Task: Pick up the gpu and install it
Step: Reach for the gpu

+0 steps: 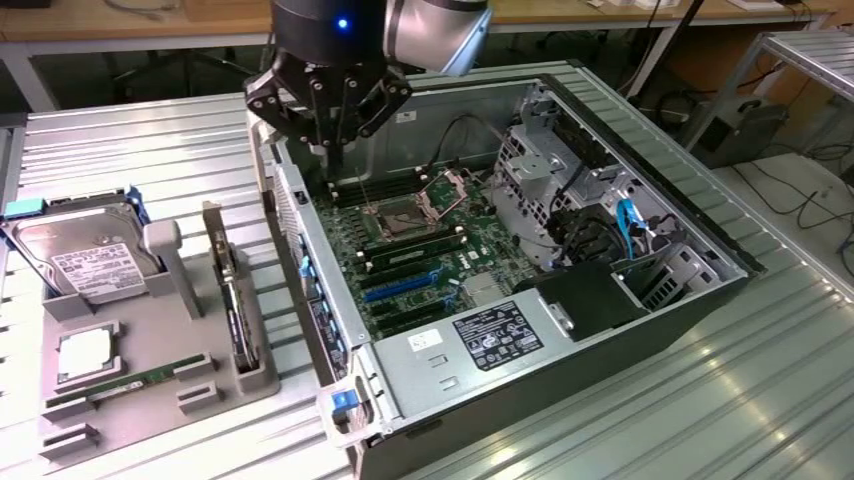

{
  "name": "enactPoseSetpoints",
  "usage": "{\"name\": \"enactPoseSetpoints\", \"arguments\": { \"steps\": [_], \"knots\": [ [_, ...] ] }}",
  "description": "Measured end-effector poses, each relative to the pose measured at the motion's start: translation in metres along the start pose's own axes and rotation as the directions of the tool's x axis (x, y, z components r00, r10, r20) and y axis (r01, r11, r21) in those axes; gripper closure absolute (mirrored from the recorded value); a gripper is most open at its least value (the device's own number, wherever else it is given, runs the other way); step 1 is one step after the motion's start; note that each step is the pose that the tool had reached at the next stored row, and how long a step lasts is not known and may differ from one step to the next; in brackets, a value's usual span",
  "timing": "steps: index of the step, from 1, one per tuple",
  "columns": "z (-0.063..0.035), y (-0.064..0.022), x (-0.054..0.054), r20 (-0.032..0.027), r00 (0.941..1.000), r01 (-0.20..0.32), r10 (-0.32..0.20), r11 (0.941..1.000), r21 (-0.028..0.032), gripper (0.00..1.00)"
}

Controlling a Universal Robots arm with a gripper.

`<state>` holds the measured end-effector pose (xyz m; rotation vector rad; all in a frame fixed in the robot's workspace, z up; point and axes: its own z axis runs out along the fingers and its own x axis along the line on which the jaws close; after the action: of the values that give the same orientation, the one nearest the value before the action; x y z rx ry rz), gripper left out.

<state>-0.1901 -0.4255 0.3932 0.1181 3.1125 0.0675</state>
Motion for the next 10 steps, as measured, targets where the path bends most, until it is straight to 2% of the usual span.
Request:
{"name": "enactPoseSetpoints", "arguments": {
  "steps": [5, 8, 10],
  "knots": [
    [-0.0006, -0.0099, 0.019, 0.0000, 1.0000, 0.000, 0.000, 1.0000, -0.0001, 0.89],
    [0.0010, -0.0180, 0.038, 0.0001, 1.0000, 0.000, 0.000, 1.0000, -0.0002, 0.89],
    [0.0036, -0.0205, 0.048, 0.0000, 1.0000, 0.000, 0.000, 1.0000, 0.0000, 0.89]
  ]
}}
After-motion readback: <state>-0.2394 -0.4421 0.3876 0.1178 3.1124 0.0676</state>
